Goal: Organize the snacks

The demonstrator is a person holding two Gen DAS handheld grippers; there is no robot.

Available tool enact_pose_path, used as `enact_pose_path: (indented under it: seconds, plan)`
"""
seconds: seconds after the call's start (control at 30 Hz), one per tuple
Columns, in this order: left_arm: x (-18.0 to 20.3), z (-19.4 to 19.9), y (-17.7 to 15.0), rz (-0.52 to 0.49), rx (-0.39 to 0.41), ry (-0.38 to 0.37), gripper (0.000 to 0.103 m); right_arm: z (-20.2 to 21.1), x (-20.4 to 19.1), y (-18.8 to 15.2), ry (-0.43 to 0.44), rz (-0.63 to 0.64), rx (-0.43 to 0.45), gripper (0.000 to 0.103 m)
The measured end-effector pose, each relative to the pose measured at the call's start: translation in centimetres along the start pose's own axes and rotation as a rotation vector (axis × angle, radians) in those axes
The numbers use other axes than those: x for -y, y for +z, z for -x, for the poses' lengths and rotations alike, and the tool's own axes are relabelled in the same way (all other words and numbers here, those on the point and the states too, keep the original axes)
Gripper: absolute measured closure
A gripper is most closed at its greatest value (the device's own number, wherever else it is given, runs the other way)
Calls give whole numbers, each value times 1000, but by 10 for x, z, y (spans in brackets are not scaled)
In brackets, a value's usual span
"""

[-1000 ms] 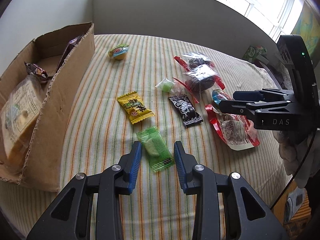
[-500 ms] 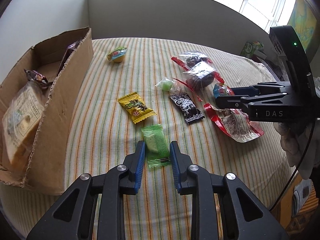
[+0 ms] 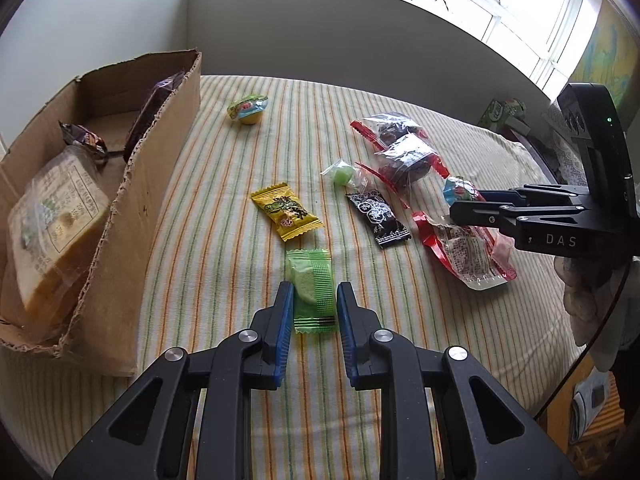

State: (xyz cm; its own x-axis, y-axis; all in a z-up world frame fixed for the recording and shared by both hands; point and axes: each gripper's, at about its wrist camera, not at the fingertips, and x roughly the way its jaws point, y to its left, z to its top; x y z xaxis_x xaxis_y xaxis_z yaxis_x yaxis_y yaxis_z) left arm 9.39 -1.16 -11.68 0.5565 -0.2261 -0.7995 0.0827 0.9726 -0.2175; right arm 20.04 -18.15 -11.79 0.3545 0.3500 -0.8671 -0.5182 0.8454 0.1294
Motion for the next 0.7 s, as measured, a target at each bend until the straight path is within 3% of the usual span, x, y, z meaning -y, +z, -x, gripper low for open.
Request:
enact_pose_path:
  seconds: [0.33,0.7]
  plan:
    - [0,31,6,12,68,-30,83,40,-4,4,23,-18,85,64]
    - [-46,82,17,71,183,31,83,68,-68,40,110,67,168,64]
